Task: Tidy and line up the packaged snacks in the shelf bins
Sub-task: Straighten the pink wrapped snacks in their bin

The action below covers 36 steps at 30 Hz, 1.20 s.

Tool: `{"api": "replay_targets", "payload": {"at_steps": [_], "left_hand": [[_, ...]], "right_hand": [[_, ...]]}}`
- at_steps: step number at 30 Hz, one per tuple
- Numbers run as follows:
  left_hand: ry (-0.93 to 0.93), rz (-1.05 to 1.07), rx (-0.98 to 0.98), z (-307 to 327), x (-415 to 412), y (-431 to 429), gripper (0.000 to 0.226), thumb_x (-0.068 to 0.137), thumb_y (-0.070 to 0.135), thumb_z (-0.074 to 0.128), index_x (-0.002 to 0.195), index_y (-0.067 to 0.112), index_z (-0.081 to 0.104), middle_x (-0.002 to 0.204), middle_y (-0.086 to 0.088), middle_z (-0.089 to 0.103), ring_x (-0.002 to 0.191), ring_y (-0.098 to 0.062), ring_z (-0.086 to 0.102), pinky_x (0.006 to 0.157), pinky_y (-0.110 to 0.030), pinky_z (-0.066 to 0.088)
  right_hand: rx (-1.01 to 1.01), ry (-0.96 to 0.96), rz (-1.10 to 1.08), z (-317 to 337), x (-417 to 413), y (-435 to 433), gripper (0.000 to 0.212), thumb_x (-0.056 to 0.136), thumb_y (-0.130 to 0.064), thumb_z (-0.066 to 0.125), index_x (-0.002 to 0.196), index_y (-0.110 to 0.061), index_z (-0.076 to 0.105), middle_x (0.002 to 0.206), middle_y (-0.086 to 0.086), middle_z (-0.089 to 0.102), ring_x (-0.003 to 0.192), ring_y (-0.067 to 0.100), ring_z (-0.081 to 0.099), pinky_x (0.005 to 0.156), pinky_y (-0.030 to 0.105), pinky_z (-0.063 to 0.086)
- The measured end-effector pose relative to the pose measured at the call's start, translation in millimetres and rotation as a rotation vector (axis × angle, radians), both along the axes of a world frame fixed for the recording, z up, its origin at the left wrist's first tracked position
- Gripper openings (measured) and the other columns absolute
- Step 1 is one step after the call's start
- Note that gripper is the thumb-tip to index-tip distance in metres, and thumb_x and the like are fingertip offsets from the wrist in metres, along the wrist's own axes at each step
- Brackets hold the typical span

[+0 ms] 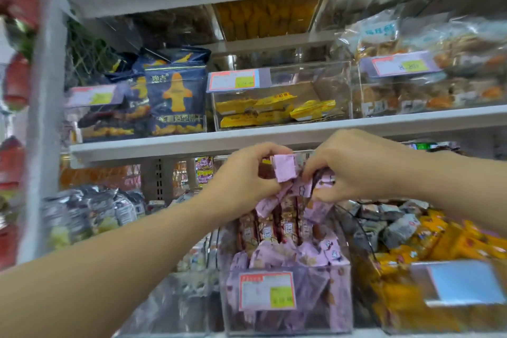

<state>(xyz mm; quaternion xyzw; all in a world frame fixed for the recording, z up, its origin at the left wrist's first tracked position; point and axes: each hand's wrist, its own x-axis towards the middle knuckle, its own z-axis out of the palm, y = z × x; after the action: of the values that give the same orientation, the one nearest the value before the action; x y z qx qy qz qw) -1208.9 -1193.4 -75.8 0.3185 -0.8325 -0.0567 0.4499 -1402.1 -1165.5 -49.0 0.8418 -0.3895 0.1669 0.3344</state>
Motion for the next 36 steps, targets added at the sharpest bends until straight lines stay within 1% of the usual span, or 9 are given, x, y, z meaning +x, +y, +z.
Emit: {"api": "replay_targets", "payload": {"at_steps": [9,15,18,22,26,28,31,33,36], "left_hand": [[-0.011,0.016,-0.079,-6.9,13.0,106.9,0.033,0.08,0.007,0.073,0.1,0.03,0.06,0.089,0.025,0.062,0.079,0.007,0.063,0.063,-0.004,0.043],[0.006,0.097,-0.143,-38.2,27.7,160.9,0.037,0.078,0.004,0.073,0.103,0.028,0.06,0.098,0.012,0.065,0.081,0.005,0.06,0.067,-0.005,0.045],[-0.007,0.125,-0.122,-59.4,32.8,179.1,0.038,0.076,0.007,0.076,0.109,0.021,0.062,0.097,0.013,0.061,0.077,0.017,0.055,0.069,0.0,0.04],[-0.032,0.135,-0.073,-92.5,39.2,185.8,0.04,0.078,0.011,0.076,0.113,0.021,0.061,0.108,0.01,0.061,0.088,0.004,0.053,0.076,0.001,0.038],[-0.037,0.106,0.011,-131.1,40.4,172.3,0.04,0.08,0.01,0.074,0.116,0.023,0.06,0.113,0.013,0.059,0.1,0.004,0.052,0.081,-0.004,0.041],[-0.029,0.075,0.048,-152.4,38.0,163.0,0.039,0.081,0.01,0.073,0.114,0.026,0.059,0.113,0.013,0.058,0.102,0.003,0.053,0.083,-0.008,0.042],[0.022,0.045,0.092,-188.6,33.6,148.8,0.039,0.081,0.01,0.073,0.112,0.027,0.059,0.117,0.012,0.06,0.106,-0.002,0.057,0.087,-0.02,0.046],[0.097,0.049,0.122,-211.2,29.6,141.2,0.041,0.078,0.009,0.074,0.113,0.027,0.061,0.116,0.014,0.061,0.104,0.0,0.057,0.086,-0.022,0.048],[0.204,0.09,0.183,-240.9,23.8,129.3,0.045,0.078,0.009,0.075,0.109,0.037,0.058,0.113,0.017,0.061,0.101,0.006,0.055,0.08,-0.016,0.048]], "right_hand": [[-0.056,-0.015,0.05,-11.5,12.8,87.0,0.02,0.076,-0.038,0.067,0.094,-0.032,0.071,0.074,-0.004,0.069,0.061,0.01,0.049,0.056,0.025,0.033],[-0.012,-0.1,0.109,-43.4,27.0,136.5,0.022,0.075,-0.035,0.07,0.097,-0.032,0.073,0.078,-0.006,0.071,0.067,0.015,0.058,0.06,0.03,0.044],[0.03,-0.145,0.144,-69.4,32.8,148.3,0.026,0.074,-0.036,0.069,0.099,-0.03,0.073,0.081,-0.005,0.073,0.071,0.017,0.063,0.065,0.034,0.051],[0.091,-0.205,0.152,-108.6,33.8,146.9,0.024,0.073,-0.036,0.068,0.096,-0.03,0.073,0.08,-0.006,0.071,0.068,0.016,0.059,0.064,0.034,0.05],[0.188,-0.281,0.13,-149.6,31.1,135.8,0.038,0.07,-0.052,0.049,0.095,-0.034,0.071,0.081,-0.009,0.071,0.071,0.013,0.062,0.065,0.034,0.053],[0.228,-0.336,0.144,-172.1,26.3,127.9,0.045,0.068,-0.055,0.045,0.095,-0.033,0.073,0.084,-0.012,0.072,0.074,0.01,0.064,0.066,0.028,0.053],[0.235,-0.402,0.129,-206.5,16.3,116.0,0.033,0.068,-0.045,0.06,0.093,-0.029,0.075,0.088,-0.015,0.073,0.078,0.003,0.064,0.065,0.015,0.046],[0.211,-0.457,0.125,-229.0,7.4,105.1,0.03,0.064,-0.04,0.071,0.089,-0.026,0.075,0.088,-0.014,0.073,0.078,0.003,0.066,0.065,0.017,0.05],[0.215,-0.532,0.101,-258.9,-5.5,86.8,0.034,0.059,-0.034,0.087,0.089,-0.021,0.077,0.09,-0.009,0.074,0.08,0.007,0.068,0.07,0.024,0.056]]}}
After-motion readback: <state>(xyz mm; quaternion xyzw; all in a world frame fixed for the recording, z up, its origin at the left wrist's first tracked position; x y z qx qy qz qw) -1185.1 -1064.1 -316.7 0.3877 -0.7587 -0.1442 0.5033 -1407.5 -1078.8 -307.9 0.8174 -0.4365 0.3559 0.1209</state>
